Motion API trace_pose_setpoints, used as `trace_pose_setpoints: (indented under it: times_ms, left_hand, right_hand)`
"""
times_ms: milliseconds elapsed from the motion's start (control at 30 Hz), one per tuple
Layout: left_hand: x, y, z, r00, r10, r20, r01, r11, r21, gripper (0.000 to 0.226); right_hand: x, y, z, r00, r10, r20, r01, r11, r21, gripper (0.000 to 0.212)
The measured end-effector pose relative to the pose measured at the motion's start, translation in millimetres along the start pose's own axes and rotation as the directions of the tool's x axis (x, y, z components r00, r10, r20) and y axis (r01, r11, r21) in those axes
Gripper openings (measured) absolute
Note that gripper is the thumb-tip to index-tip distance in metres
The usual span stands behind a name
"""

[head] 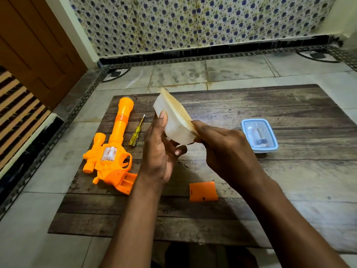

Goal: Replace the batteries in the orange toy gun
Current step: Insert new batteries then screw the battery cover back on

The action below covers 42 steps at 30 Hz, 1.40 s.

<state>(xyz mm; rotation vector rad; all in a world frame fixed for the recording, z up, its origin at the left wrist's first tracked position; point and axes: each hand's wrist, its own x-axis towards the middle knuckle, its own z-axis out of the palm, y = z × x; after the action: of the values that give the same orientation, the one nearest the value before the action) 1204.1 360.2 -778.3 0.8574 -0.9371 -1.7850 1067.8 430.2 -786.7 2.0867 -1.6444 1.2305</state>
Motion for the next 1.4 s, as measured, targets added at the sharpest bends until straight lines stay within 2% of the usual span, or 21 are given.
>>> trace_pose_setpoints:
  times_ms: [267,533,867,1000,1100,1167,1267,1400]
  left_hand:
    - [0.9,2.4,-0.5,0.999,-0.024,0.04,0.023,1.0,0.007,0.04]
    - [2.0,1.2,-2.8,0.998,-0.058,-0.002,0.058,0.998,0.035,0.034]
    - [2.3,4.2,-6.1,0.996,-0.084,-0.001,0.084,0.996,0.026,0.044]
    - [0.0,5.6,-6.0,0.995,-0.093,0.026,0.092,0.994,0.052,0.038]
    - [-0.5,6.0,-4.5,0.996,-0.084,0.032,0.083,0.995,0.054,0.047]
    - [0.9,5.8,-7.6,0.996,-0.085,0.014,0.084,0.995,0.053,0.053]
    - [2.0,6.8,-16.6,0.995,-0.102,-0.01,0.103,0.993,0.056,0.061]
    - [2.1,8.1,-19.0,0.992,-0.124,-0.032,0.126,0.99,0.065,0.044]
  right_hand:
    - [1.7,2.7,-5.2,1.0,-0.019,0.01,0.019,1.0,-0.002,0.055]
    - [0.2,0.4,-0.3,0.996,-0.026,0.089,0.028,0.999,-0.02,0.054]
    - [3.1,-2.8,-5.6,0.985,-0.049,0.163,0.052,0.999,-0.016,0.056]
    - [1.1,3.6,-10.2,0.989,-0.055,0.138,0.049,0.998,0.043,0.057]
    - [-1.0,2.7,-11.8,0.987,-0.065,0.149,0.061,0.998,0.028,0.057]
    - [-1.6,7.1,-14.8,0.992,-0.039,0.119,0.037,0.999,0.019,0.058]
    - [-2.1,17.7,-22.4,1.0,-0.008,-0.006,0.008,1.0,-0.018,0.048]
    - [-5.7,17.5,-18.4,0.982,0.071,-0.174,-0.071,0.997,0.003,0.03]
